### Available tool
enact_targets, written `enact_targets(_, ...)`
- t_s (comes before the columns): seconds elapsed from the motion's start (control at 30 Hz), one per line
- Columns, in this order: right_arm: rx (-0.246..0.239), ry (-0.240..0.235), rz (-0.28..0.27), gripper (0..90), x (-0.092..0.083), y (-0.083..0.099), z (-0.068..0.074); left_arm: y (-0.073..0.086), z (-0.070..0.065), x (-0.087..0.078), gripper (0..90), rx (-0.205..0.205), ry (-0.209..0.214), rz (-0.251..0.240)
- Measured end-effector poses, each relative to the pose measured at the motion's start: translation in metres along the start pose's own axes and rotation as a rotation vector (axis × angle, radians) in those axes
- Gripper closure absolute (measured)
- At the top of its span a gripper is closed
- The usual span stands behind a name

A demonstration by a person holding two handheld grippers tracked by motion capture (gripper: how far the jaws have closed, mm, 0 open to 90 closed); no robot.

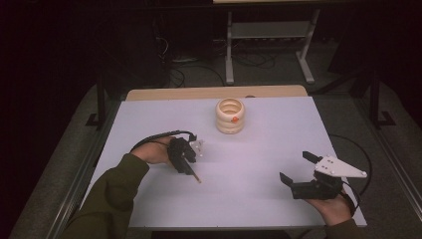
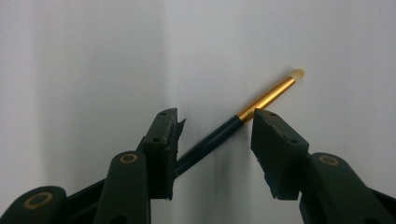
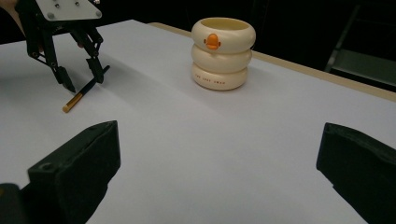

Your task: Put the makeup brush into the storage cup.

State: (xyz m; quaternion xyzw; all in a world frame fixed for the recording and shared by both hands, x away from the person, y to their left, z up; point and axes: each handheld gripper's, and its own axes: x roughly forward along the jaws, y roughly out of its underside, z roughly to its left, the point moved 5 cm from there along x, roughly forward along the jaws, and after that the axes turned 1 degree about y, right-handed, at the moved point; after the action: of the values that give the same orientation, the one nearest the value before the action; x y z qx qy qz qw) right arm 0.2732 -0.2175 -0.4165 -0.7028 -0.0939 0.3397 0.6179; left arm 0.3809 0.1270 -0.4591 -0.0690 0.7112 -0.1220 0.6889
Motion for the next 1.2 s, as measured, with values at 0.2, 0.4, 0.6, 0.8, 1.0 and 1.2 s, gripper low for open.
enact_targets(0.2,0.001,-0.001,0.0,0.0,-0.0002,0.0,0.0,0.0003,-0.0006,0.0016,53.3,0.009,0.005,0.009)
enact_targets(0.4,0.001,0.0,0.0,0.0,-0.0001,-0.0001,-0.0001,0.0015,-0.0015,0.0037,53.4,0.016,0.01,0.028)
enact_targets(0.6,0.0,0.003,-0.002,0.0,-0.0002,-0.0001,-0.0008,0.0014,-0.0023,0.0056,54.6,0.023,0.01,0.038)
enact_targets(0.8,-0.001,0.003,-0.004,0.0,-0.0004,-0.0003,-0.001,0.001,-0.0025,0.0058,55.5,0.025,0.006,0.037)
enact_targets(1.0,-0.001,0.003,-0.001,0.0,-0.0001,-0.0001,-0.001,0.0002,-0.0026,0.0057,59.0,0.037,0.001,0.039)
enact_targets(1.2,0.007,0.004,0.006,0.0,-0.0001,0.0004,-0.0009,-0.0008,-0.0034,0.0056,61.9,0.043,0.002,0.04)
